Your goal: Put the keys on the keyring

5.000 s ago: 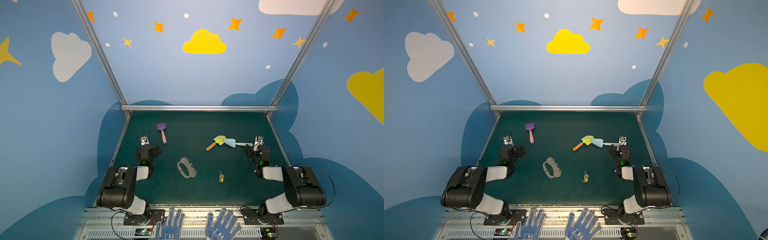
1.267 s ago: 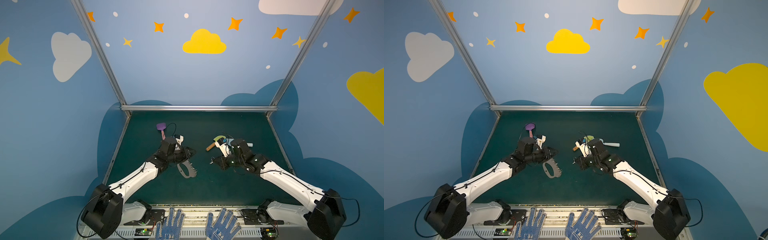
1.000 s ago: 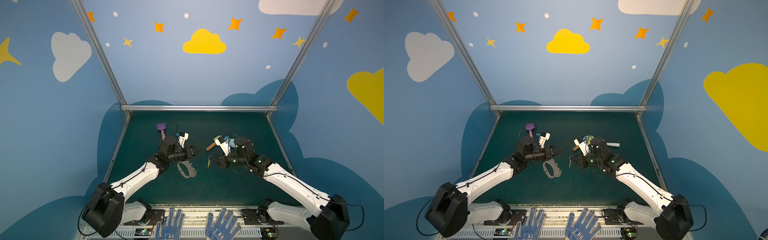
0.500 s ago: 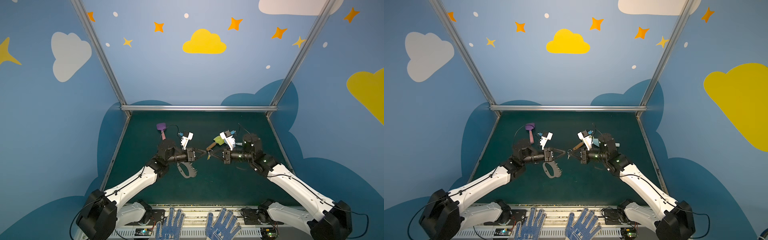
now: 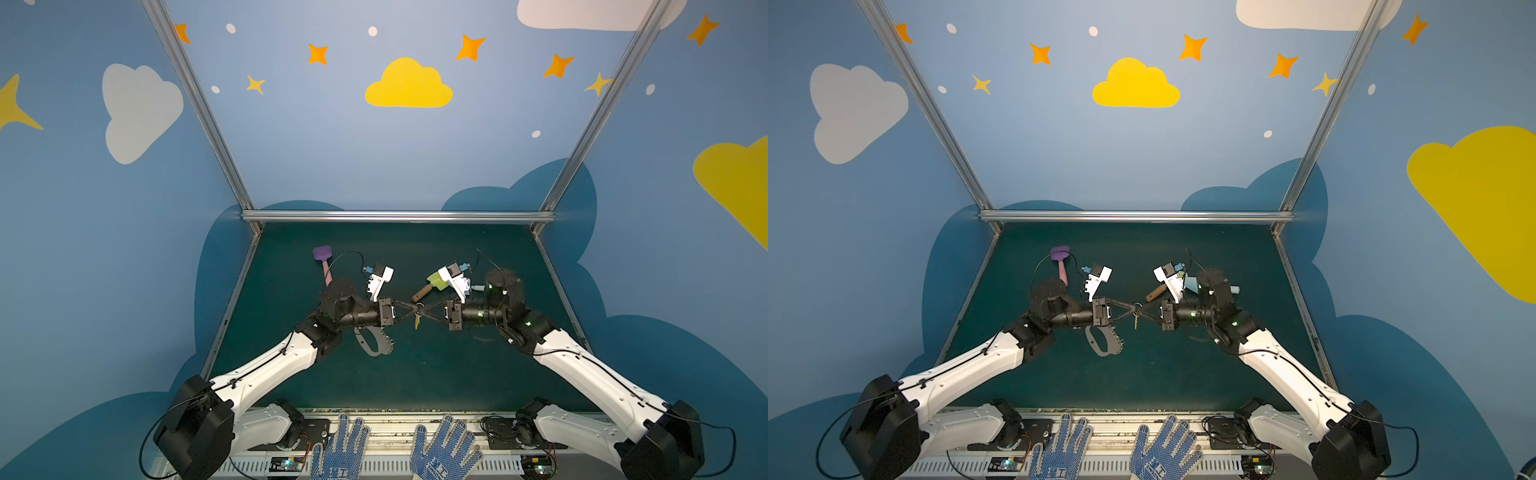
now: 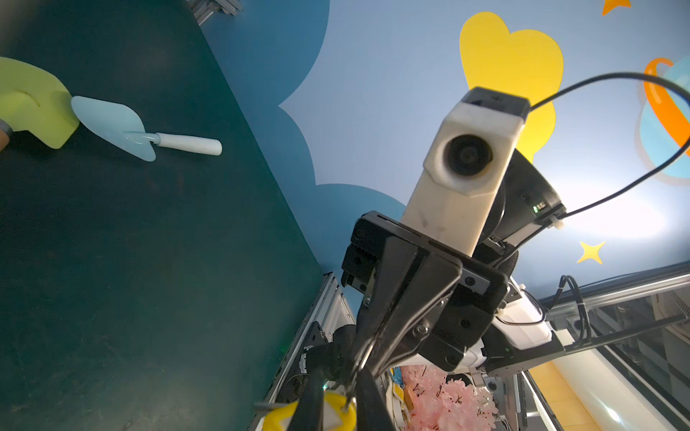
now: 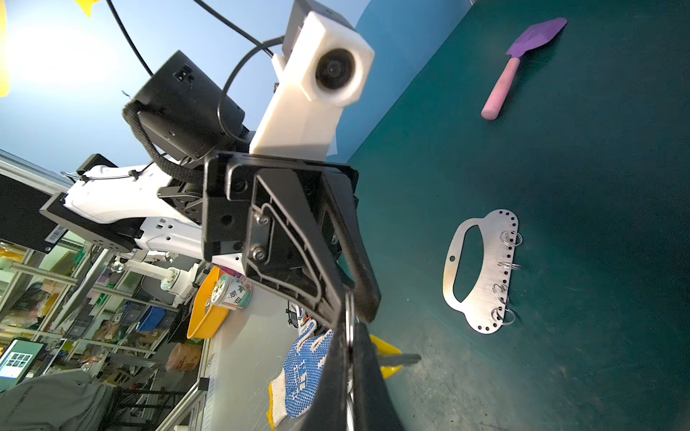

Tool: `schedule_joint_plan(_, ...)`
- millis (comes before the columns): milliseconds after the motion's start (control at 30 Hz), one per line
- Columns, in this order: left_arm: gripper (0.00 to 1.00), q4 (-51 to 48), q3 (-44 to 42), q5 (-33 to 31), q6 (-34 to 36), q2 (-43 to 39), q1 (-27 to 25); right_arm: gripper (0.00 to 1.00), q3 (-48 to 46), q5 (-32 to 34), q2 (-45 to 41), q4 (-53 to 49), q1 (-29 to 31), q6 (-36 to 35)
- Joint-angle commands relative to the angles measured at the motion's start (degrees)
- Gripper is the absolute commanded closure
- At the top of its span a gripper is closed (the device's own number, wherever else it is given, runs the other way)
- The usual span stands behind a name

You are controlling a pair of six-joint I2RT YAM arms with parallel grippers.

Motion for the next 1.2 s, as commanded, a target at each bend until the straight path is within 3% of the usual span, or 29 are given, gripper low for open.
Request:
schedule_joint_plan(0,0.85,2.11,1.82,0.97,0.42,-0.76,-0.70,0.95,-0.51,-1.94,-0.98,2.33,0.04,0.52)
schedule_joint_plan(233,0.96,3.04,1.96,0.84,0.04,-1.33,-0.87,0.94,-0.78,-2.13,-0.84,1.56,0.02,-0.11)
schedule_joint_plan(333,0.96,2.67,2.00,0.75,0.17,-1.70,-0.90,0.89,-0.84,-1.43,-0.93,0.57,-0.07,-0.46)
schedule_joint_plan(400,0.96,2.15,2.09,0.59,0.59,-2.20,-0.87,0.82,-0.96,-0.89,-1.21,0.31,-0.17,-0.51)
schedule_joint_plan(467,0.96,1.29,2.05,0.00,1.23,-2.85,-0.87,0.67,-0.76,0.57,-1.68,-1.09,-0.35,-0.85)
schedule_joint_plan(567,0.96,-1.49,2.42,-1.15,2.80,-3.77,-0.89,0.59,-1.06,1.79,-2.76,-2.83,-1.73,-0.62)
schedule_joint_plan(867,0.96,-2.79,2.53,-3.46,3.60,-3.67,-0.93,0.56,-7.04,-0.02,-6.05,11.47,-3.95,12.23)
schedule_joint_plan(1033,0.96,-2.33,2.51,-3.98,3.30,-3.60,-0.90,0.62,-11.46,0.99,-6.01,22.93,-3.54,19.59)
schedule_joint_plan(1167,0.96,-2.05,2.44,-3.95,3.01,-3.79,-0.88,0.61,-12.98,2.21,-4.65,28.76,-2.69,22.96)
